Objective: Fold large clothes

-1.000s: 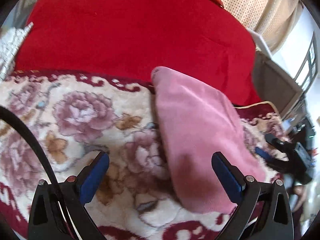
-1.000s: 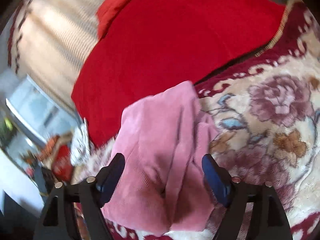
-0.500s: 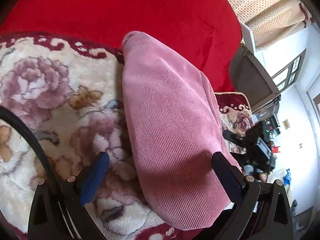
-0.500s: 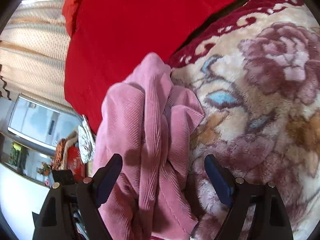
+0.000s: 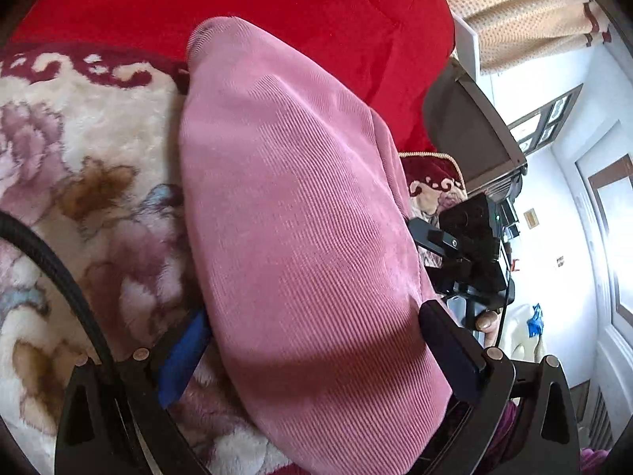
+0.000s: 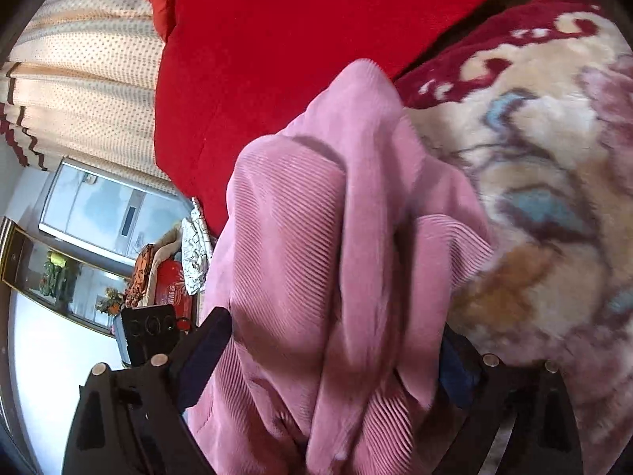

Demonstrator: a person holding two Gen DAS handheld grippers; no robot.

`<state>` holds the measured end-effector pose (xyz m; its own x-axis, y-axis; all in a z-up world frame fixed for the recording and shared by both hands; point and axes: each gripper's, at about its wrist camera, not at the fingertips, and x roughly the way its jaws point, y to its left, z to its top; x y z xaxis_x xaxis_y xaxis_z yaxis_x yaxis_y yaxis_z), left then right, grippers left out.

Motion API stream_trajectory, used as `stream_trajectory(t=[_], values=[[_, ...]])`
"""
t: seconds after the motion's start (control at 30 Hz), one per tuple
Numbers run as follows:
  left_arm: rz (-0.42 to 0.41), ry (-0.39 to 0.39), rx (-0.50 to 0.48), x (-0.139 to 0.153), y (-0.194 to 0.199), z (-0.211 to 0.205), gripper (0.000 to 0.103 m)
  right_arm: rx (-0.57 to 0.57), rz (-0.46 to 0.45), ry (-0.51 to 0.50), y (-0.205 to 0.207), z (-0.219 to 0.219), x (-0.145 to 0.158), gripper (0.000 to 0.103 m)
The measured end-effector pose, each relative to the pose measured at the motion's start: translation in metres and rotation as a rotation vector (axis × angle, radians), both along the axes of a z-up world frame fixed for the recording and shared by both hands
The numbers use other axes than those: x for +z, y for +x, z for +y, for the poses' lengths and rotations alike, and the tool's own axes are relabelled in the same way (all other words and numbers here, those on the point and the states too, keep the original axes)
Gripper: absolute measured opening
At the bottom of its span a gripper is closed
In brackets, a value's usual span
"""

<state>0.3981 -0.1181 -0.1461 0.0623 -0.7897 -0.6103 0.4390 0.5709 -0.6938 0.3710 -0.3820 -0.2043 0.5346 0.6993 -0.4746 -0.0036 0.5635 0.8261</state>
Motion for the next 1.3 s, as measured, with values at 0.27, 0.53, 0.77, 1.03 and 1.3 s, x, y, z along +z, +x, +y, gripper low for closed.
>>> stream_trajectory(t=[0.27,0.53,0.77,1.03,1.3], values=[[-0.094,0.026,0.031,0.014,-0.012,-0.009,0.097,-0.001,-0.035,-0.035,-0.002,0.015,0.005,0.070],[-0.186,0.053,0.052,0.044,-0.029,-0.013,0.088,-0.027,-0.101,-0.060,-0.019,0.020,0.031,0.052],[-0.235,0.076,0.115,0.075,-0.052,0.018,0.088,0.010,-0.186,-0.057,-0.041,0.045,0.057,0.052],[-0.268,0.080,0.185,0.088,-0.070,0.055,0.088,0.058,-0.282,-0.066,-0.062,0.093,0.082,0.050],[-0.184,0.339,0.180,0.012,-0.046,0.022,0.091,0.024,-0.064,-0.186,-0.035,0.104,0.019,0.049]])
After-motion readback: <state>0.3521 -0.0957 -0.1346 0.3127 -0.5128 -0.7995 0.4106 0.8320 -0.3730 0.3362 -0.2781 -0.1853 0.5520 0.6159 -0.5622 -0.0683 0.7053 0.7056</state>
